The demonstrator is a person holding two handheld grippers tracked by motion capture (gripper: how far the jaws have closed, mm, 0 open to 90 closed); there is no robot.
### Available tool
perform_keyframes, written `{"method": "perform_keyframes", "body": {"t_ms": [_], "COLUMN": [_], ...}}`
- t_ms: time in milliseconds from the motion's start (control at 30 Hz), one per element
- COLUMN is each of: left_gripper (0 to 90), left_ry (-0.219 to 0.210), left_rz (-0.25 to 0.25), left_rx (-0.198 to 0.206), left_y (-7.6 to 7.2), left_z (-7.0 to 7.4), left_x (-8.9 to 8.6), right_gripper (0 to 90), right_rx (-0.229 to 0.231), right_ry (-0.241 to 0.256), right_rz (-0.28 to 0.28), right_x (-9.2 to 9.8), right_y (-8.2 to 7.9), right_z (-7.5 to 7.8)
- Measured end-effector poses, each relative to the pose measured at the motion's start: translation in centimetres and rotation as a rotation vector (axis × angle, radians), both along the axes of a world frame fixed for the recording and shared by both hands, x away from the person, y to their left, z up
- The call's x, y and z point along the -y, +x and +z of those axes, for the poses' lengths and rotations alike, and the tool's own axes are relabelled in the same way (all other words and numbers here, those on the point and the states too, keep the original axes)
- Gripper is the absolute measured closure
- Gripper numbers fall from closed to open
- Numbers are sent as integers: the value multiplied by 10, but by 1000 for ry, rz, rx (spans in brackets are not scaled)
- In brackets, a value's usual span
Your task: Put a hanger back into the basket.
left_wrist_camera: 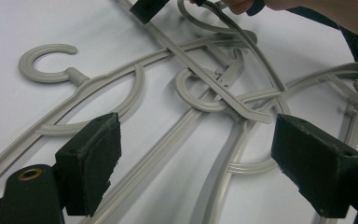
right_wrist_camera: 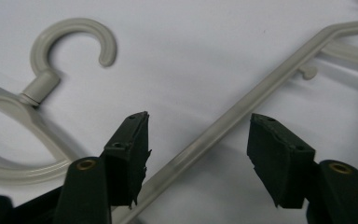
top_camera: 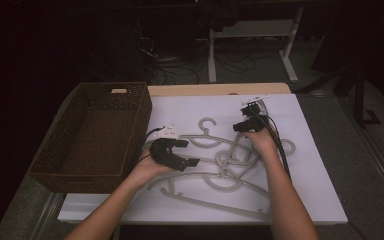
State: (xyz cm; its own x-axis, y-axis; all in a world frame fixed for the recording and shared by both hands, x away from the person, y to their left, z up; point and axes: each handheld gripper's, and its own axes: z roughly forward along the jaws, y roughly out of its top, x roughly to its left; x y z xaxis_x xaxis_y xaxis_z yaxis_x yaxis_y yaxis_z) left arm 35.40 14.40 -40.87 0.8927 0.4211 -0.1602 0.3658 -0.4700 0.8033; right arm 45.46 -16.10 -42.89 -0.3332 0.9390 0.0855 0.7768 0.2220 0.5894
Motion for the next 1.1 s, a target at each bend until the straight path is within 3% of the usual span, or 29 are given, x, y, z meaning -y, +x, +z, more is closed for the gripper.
{"method": "perform_keyframes", "body": {"t_ms": [333, 600, 1100], "left_gripper": [163, 164, 169], "left_ry": [5, 10, 7], "left_rz": [0, 2, 5], "left_rx": [-2, -5, -7], "left_y": [-1, 0, 0], "left_z": [-1, -2, -2], "left_x": [3, 3, 4], "right_gripper": [490, 443, 628], "right_rx": [-50, -96, -123], "right_ry": [-28, -22, -60], "right_rz": [-6, -8, -23], "right_x": [-3, -5, -5], "right_y": [4, 7, 10], "right_z": [-11, -12, -11]}}
